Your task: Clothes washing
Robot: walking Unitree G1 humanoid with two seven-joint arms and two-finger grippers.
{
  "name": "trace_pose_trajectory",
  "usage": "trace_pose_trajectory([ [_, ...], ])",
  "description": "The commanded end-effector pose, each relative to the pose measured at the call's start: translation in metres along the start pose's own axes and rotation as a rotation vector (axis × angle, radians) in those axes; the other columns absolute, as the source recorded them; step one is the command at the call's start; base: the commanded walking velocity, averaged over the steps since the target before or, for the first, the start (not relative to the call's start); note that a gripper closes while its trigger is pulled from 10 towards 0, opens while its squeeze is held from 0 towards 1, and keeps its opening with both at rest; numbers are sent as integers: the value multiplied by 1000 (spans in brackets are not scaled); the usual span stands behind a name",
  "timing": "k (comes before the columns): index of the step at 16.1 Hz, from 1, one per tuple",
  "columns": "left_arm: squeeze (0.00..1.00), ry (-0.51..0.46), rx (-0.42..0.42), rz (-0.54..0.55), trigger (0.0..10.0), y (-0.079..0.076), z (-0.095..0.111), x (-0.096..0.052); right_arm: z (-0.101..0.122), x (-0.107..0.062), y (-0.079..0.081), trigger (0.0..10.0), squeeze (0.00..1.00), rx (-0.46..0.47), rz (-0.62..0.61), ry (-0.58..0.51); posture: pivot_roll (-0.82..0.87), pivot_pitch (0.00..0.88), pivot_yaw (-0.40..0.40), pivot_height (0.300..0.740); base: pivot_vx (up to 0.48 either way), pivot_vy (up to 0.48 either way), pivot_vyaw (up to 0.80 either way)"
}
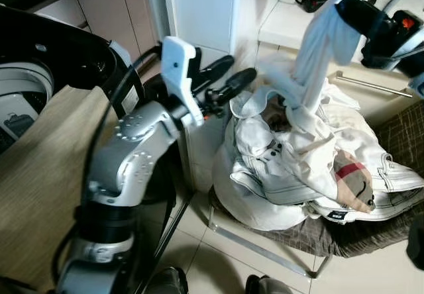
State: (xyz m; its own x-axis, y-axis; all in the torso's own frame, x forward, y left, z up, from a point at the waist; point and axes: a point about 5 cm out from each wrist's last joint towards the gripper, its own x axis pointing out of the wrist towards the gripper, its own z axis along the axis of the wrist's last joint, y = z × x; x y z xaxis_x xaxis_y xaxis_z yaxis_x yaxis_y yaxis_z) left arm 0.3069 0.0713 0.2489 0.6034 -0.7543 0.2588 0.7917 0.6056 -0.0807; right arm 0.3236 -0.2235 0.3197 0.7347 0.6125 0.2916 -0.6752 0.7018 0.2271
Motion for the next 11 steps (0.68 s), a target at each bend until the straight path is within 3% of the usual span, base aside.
trace_pose_trajectory([
  [1,1000,-20,-8,-32,10000,-5,1,8,12,-2,19,0,0,19,125,-49,-114,53,29,740,0,0,0],
  [4,1000,-98,-80,-105,10000,-22,1,23,12,-6,33,0,0,124,230,-93,-116,49,23,740,0,0,0],
  [5,0,-122,-102,-145,10000,-29,2,29,11,-5,37,0,0,160,252,-106,-116,49,23,740,0,0,0],
  [8,0,-111,-102,-167,10000,-40,-3,38,12,0,43,0,0,174,230,-121,-124,43,26,740,0,0,0],
  [11,0,-78,-52,-49,10000,-23,-11,33,36,8,24,0,0,114,24,-199,-131,37,30,740,0,0,0],
])
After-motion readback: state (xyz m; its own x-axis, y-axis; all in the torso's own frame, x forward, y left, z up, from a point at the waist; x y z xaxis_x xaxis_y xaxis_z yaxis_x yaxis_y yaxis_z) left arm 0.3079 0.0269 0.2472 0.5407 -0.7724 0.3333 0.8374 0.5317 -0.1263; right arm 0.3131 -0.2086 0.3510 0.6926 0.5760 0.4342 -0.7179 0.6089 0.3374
